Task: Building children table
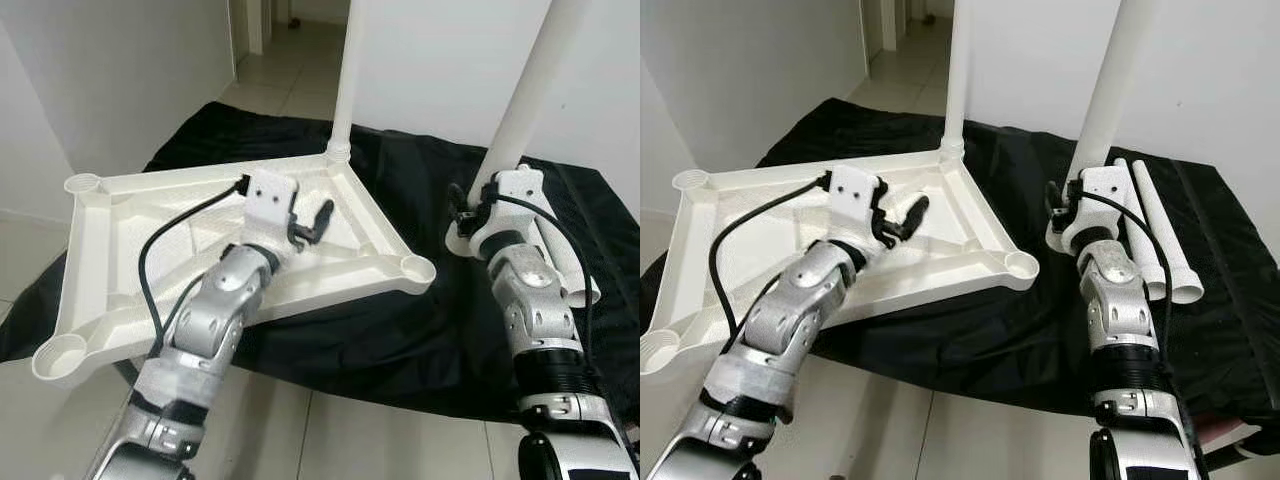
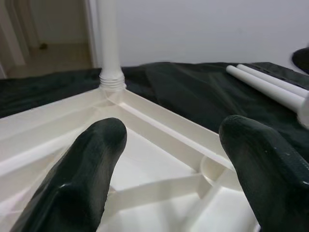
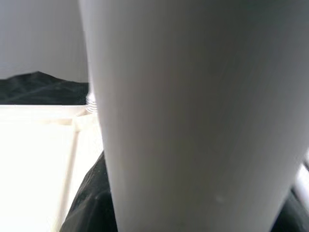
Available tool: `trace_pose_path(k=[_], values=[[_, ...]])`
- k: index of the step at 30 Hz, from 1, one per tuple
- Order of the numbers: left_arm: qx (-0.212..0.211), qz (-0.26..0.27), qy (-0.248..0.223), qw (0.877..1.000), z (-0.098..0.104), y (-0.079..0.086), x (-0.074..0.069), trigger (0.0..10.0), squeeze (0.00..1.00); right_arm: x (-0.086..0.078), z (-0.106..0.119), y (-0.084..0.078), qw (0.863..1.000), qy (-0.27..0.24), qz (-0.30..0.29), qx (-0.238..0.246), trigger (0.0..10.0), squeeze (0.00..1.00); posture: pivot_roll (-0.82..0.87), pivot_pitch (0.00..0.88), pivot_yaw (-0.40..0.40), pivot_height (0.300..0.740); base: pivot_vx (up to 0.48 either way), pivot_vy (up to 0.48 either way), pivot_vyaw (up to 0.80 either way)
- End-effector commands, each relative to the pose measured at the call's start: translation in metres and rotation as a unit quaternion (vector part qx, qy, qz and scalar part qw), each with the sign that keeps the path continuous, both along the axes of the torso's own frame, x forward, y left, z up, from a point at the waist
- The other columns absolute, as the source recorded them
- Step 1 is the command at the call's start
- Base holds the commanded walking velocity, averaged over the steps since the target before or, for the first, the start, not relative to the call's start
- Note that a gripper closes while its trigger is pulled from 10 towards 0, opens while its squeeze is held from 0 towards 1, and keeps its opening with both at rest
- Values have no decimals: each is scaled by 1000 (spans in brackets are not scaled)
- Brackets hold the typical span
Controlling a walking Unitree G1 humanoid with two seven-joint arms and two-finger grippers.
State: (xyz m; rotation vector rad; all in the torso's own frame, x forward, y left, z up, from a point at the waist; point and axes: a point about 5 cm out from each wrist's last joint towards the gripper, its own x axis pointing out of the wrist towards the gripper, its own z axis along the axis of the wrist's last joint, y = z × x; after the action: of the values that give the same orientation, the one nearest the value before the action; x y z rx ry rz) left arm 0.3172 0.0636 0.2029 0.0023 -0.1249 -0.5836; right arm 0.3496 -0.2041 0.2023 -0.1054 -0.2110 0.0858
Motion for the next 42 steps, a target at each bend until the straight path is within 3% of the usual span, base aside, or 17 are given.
trace_pose_path(k=[1, 5, 16, 24, 42], values=[[11, -110, -1, 994, 1, -10, -11, 10000, 0, -2, -7, 3, 1000, 4, 15, 0, 10000, 0, 13, 13, -71, 740, 0, 0, 0], [8, -147, 7, 989, 2, -13, -22, 10000, 0, -4, -12, 10, 999, 2, 44, 12, 10000, 0, 27, 22, -76, 740, 0, 0, 0], [15, -154, 9, 988, 3, -14, -25, 10000, 0, -4, -14, 13, 998, 2, 52, 19, 10000, 0, 33, 23, -76, 740, 0, 0, 0], [49, -155, 52, 985, -9, -11, -34, 10000, 0, 9, -53, 10, 994, 52, 35, 92, 10000, 0, 85, 55, -67, 740, 0, 0, 0], [57, -169, 70, 981, -10, -13, -45, 10000, 0, 16, -64, 17, 992, 79, 47, 91, 10000, 0, 91, 78, -64, 740, 0, 0, 0]])
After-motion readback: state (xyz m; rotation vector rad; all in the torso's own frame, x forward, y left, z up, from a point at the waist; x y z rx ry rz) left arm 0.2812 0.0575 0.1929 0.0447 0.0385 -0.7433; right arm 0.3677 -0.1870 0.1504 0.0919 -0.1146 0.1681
